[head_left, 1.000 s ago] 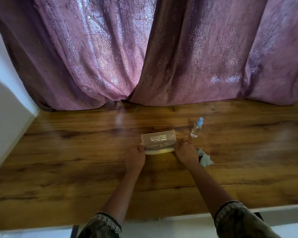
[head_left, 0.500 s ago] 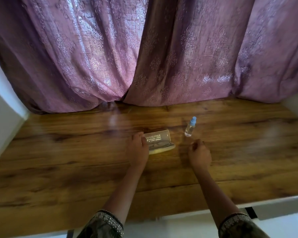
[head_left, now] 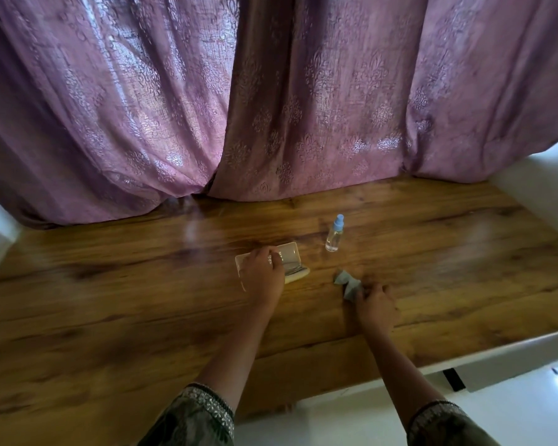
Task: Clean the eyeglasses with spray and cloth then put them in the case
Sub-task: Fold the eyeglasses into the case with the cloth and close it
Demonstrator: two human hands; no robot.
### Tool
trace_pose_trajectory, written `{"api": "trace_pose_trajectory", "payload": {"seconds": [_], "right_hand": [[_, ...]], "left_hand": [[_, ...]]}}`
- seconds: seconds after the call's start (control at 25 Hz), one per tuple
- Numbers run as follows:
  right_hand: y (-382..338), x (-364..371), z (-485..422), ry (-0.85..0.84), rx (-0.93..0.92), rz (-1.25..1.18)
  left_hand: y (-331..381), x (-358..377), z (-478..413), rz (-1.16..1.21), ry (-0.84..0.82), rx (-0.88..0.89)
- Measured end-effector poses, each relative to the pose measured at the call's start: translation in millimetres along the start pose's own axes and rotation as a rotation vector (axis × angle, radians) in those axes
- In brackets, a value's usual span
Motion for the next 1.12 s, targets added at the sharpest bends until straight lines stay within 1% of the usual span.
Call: {"api": "trace_pose_trajectory", "payload": {"seconds": [0.12, 0.2, 0.4, 0.48, 0.56, 0.68, 0.76, 0.88, 0.96, 1.04, 1.12], "right_hand": [[-2.1, -0.9, -4.2, -0.017, 0.02, 0.019], [-0.3, -0.4, -6.7, -0.014, 0.044, -0.017], [-8.6, -15.7, -13.2, 0.064, 0.056, -0.348], [-22.7, -25.7, -19.0, 0.088, 0.015, -0.404], [-42.8, -36.3, -25.3, 0.073, -0.046, -0.454], [-76.2, -47.3, -33.1, 0.001, -0.217, -0.658], [-98.8, -55.4, -35.2, -0.058, -0.346, -0.81], [-127.8, -66.9, -37.2, -0.155, -0.429, -0.995], [-147.2, -76.9, -36.5, -0.215, -0.473, -1.047], [-161.9, -83.9, -36.2, -0.266, -0.506, -1.088], [-174.9, -89.5, -35.3, -0.328, -0.529, -1.121]], "left_hand": [[-0.7, 2.1, -0.3, -0.001, -0.009, 0.0], [-0.2, 0.0, -0.7, 0.008, -0.002, 0.009], [3.4, -5.5, -1.2, 0.064, -0.009, 0.025], [4.9, -5.5, -2.7, 0.069, -0.013, 0.028], [9.6, -7.3, -3.3, 0.087, -0.018, 0.037], [23.6, -15.1, -3.5, 0.185, -0.045, 0.06], [35.2, -19.8, -3.7, 0.199, -0.049, 0.102], [49.3, -25.7, -5.3, 0.238, -0.026, 0.169], [55.5, -28.5, -6.0, 0.277, -0.05, 0.206], [59.8, -32.0, -4.2, 0.345, -0.122, 0.214], [65.4, -35.3, 1.7, 0.503, -0.267, 0.179]]}}
Point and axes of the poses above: each hand's wrist, its own z-axis away from the middle knuckle, its own x-axis out of the palm, y = z × x, the point moved 5 cm from there along -z, towards the middle knuckle, and after that the axes turned 13 degrees about -x, right-handed, at the moved point
